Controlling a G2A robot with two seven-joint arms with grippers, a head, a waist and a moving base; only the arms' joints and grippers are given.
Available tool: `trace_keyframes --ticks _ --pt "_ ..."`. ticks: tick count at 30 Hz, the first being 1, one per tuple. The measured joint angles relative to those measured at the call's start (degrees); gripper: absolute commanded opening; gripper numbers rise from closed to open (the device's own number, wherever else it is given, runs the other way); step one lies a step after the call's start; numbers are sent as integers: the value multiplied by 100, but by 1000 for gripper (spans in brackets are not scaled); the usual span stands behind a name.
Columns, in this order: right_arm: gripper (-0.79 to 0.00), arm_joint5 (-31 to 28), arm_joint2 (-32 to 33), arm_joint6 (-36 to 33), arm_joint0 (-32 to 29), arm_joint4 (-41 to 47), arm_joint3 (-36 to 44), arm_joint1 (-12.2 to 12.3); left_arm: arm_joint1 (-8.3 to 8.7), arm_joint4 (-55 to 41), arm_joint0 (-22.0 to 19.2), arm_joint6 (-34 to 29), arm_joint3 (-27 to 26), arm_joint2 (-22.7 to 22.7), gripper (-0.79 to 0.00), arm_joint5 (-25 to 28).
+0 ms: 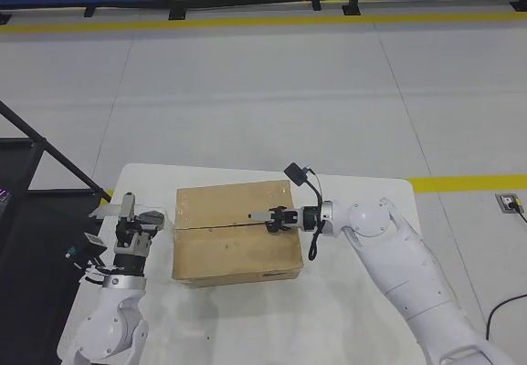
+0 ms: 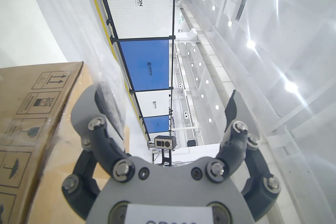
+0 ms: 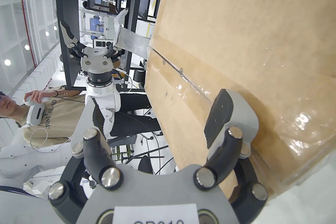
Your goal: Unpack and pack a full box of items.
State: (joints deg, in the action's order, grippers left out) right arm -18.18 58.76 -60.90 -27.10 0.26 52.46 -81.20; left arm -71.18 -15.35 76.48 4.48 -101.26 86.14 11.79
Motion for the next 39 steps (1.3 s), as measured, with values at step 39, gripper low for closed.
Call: trace_keyframes --ticks 39 --pt "0 -108 -124 75 -49 168 -20 66 -204 1421 -68 164 -149 -727 0 -67"
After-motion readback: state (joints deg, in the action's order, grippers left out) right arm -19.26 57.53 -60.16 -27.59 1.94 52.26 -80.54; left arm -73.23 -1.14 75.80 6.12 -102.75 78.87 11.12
